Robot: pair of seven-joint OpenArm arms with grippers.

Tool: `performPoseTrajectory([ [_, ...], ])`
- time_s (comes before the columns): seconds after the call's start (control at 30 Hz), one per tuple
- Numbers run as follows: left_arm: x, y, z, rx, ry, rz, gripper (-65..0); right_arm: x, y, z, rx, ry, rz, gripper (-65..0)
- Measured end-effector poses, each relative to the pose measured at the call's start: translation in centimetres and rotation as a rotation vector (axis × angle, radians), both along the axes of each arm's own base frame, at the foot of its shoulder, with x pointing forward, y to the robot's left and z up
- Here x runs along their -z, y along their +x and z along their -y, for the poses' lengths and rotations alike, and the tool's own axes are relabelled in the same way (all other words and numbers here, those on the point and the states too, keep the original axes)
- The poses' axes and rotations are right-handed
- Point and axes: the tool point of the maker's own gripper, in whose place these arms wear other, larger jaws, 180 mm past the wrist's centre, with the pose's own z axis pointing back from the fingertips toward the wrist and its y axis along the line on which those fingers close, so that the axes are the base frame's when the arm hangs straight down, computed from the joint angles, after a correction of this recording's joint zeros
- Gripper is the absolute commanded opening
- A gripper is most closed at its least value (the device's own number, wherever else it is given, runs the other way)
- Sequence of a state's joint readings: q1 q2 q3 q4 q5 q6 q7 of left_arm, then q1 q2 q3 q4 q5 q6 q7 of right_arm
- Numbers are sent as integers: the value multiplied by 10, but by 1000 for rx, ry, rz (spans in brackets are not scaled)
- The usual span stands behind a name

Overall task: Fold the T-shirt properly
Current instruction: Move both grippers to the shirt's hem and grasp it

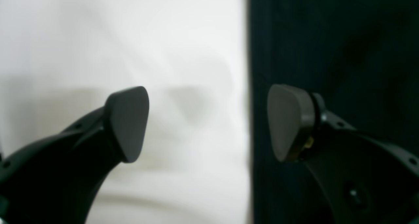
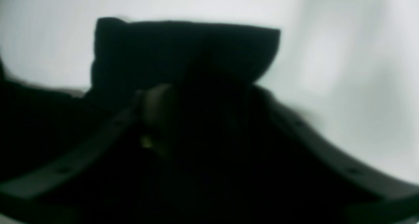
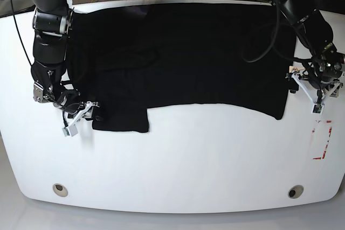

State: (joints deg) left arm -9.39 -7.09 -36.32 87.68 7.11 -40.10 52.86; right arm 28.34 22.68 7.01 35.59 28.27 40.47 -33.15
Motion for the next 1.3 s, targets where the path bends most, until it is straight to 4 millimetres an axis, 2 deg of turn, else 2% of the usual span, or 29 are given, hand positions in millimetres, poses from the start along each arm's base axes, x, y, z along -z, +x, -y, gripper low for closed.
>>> performPoseTrajectory([
  [0.2,8,34,9,7,-75,2,-122,5,-2,-9,-18,-7,-16,-650],
  [0.33,11,60,20,25,-151,46,-122,7,-4,-12,-26,0,-20,-650],
  [0.43,26,72,31,50,-217,24,-124,7,-4,-12,-30,-3,-23,-650],
  [0.53,47,71,43,106,-218,-63,-125,7,-5,-11,-29,-3,-23,-650],
  [0.6,51,76,56,149,-224,-56,-129,7,-5,-12,-30,-3,-26,-650],
  [0.63,52,79,62,168,-228,-50,-149,7,-5,-12,-30,-2,-26,-650],
  [0.7,54,82,69,181,-240,-42,-242,7,-5,-12,-31,-3,-26,-650],
  [0.77,54,86,72,184,-261,-9,-386,7,-5,-11,-30,-4,-26,-650],
  [0.83,55,86,72,181,-272,-3,-581,7,-5,-11,-30,-4,-26,-650],
  [0.87,55,86,71,178,-275,-3,-650,7,-5,-11,-30,-4,-26,-650],
  [1.0,56,86,72,175,-278,-3,-635,7,-6,-12,-36,-5,-35,-650],
  [1.03,56,86,73,175,-278,-5,-650,6,-6,-13,-45,-11,-40,-650],
  [1.17,56,86,75,181,-282,-7,-650,1,-13,-14,-122,-101,-70,-650],
  [1.3,52,78,68,184,-223,-61,-650,-13,-18,-15,-188,-186,-65,-650],
])
